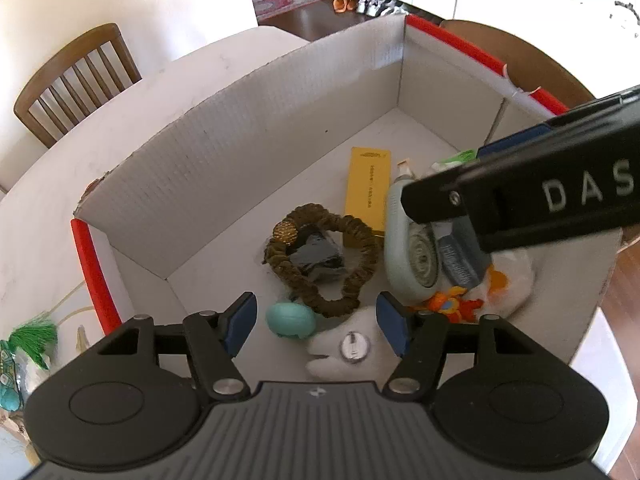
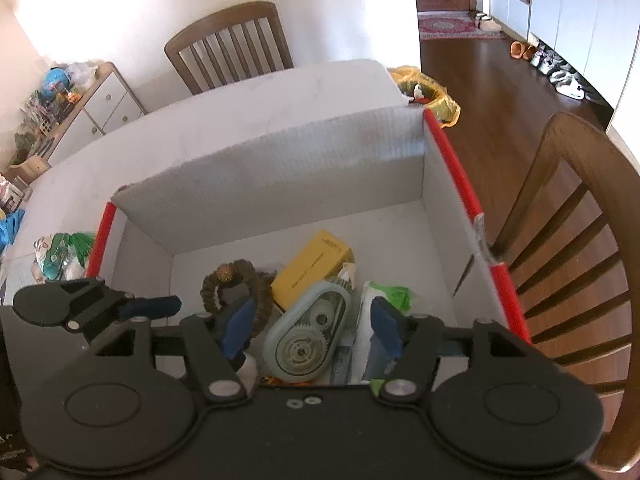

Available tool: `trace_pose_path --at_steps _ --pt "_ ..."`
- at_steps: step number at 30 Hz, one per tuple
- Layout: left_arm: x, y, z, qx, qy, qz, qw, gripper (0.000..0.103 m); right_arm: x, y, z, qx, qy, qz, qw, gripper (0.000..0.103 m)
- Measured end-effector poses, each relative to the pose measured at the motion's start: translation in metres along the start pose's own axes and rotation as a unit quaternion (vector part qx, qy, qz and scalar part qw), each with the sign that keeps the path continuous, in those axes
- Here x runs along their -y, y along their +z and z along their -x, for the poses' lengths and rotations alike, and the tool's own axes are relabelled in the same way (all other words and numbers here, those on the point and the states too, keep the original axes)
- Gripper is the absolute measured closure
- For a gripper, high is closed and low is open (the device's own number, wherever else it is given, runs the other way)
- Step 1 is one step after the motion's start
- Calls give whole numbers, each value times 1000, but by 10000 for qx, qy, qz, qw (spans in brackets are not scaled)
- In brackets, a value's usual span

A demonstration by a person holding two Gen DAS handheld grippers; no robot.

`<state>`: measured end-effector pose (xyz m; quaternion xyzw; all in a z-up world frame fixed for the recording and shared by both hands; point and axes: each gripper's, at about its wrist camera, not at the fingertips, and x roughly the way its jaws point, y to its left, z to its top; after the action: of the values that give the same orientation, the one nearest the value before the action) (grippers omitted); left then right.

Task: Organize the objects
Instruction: 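Lower both held items into the box and open both tools, then move both tools back over the remaining items on the table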

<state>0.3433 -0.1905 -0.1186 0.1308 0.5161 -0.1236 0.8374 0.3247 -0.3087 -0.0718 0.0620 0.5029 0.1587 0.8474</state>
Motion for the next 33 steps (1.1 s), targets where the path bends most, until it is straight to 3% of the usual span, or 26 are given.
trace_pose_path --at_steps 7,12,15,24,28,33 --pt "2 -4 23 276 -63 65 9996 37 0 1 15 152 137 -13 9998 33" --pt "0 -11 46 512 -86 123 9986 37 -4 1 32 354 166 46 9992 23" --pt "-4 -11 59 656 -98 193 9976 30 -7 0 40 440 199 82 9988 21" --pt "-17 -27 98 1023 -197 389 9938 30 -23 -5 57 618 304 255 9973 15" --pt "-31 -39 114 1164 -182 558 9915 21 -34 -9 65 741 355 309 9961 12" --pt "-51 -55 129 1312 -90 713 9887 20 -50 -13 73 845 467 306 9949 9"
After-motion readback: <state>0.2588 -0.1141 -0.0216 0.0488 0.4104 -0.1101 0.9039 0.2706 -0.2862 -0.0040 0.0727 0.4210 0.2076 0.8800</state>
